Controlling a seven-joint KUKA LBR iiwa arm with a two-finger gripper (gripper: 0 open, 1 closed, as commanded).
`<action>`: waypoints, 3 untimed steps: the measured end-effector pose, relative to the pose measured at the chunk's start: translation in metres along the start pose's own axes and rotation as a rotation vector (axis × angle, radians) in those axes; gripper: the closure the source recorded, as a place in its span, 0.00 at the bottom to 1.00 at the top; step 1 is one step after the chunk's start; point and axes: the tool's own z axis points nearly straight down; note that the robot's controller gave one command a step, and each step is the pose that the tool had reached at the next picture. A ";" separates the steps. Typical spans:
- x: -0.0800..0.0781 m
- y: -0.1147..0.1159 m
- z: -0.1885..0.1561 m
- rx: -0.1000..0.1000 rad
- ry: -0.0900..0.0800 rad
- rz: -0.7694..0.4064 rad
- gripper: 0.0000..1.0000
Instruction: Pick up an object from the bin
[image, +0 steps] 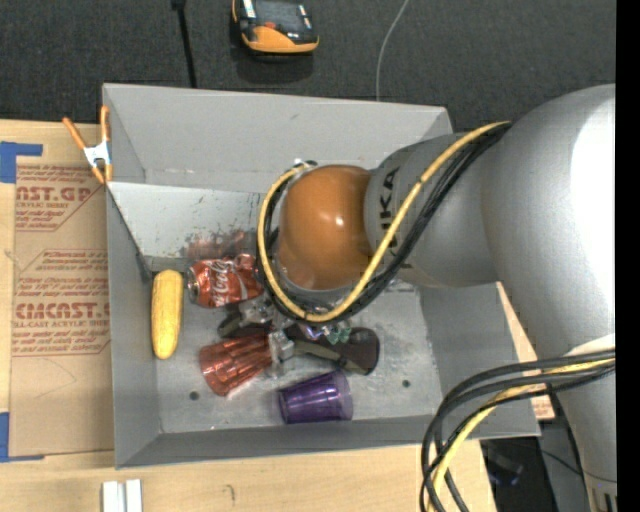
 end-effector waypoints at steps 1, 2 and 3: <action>0.002 0.014 -0.034 -0.008 0.002 -0.011 1.00; 0.017 -0.013 -0.043 -0.003 -0.018 0.038 1.00; 0.039 -0.005 -0.223 -0.005 -0.008 0.011 1.00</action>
Offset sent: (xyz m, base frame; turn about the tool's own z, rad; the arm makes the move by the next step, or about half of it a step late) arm -0.0229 -0.0569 -0.0145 0.1035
